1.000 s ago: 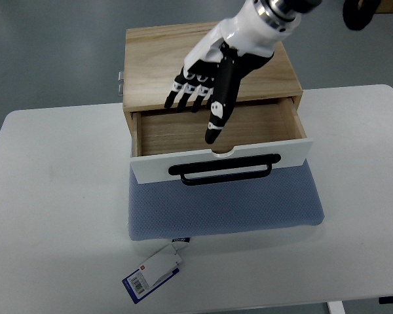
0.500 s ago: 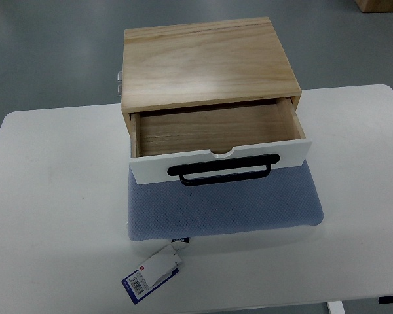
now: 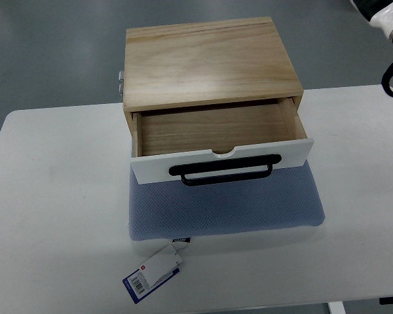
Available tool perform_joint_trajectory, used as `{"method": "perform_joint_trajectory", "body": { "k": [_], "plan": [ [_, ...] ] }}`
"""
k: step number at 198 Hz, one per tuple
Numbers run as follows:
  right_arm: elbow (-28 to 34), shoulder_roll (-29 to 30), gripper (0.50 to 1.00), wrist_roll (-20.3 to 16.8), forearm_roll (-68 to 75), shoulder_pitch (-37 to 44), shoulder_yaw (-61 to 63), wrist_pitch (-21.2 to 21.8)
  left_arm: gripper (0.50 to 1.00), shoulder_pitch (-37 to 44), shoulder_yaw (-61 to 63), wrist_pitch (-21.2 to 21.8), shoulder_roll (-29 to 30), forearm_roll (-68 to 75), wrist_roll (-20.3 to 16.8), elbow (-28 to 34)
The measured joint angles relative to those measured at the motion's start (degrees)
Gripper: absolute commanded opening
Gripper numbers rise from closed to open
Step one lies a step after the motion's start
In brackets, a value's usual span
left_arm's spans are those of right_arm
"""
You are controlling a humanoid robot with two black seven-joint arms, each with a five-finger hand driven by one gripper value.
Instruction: Open wood drawer with right hand
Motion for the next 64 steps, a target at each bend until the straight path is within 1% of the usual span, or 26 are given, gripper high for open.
{"method": "perform_joint_trajectory", "body": {
  "k": [33, 64],
  "plan": [
    [-0.2, 3.2, 0.946, 2.1, 0.0, -3.7, 3.7, 0.0, 1.0, 0.0, 0.1, 0.0, 0.0, 0.0, 0.0, 0.1],
    [-0.2, 4.7, 0.946, 2.7, 0.0, -5.2, 4.6, 0.1, 1.0, 0.0, 0.1, 0.1, 0.0, -0.1, 0.0, 0.0]
  ]
}}
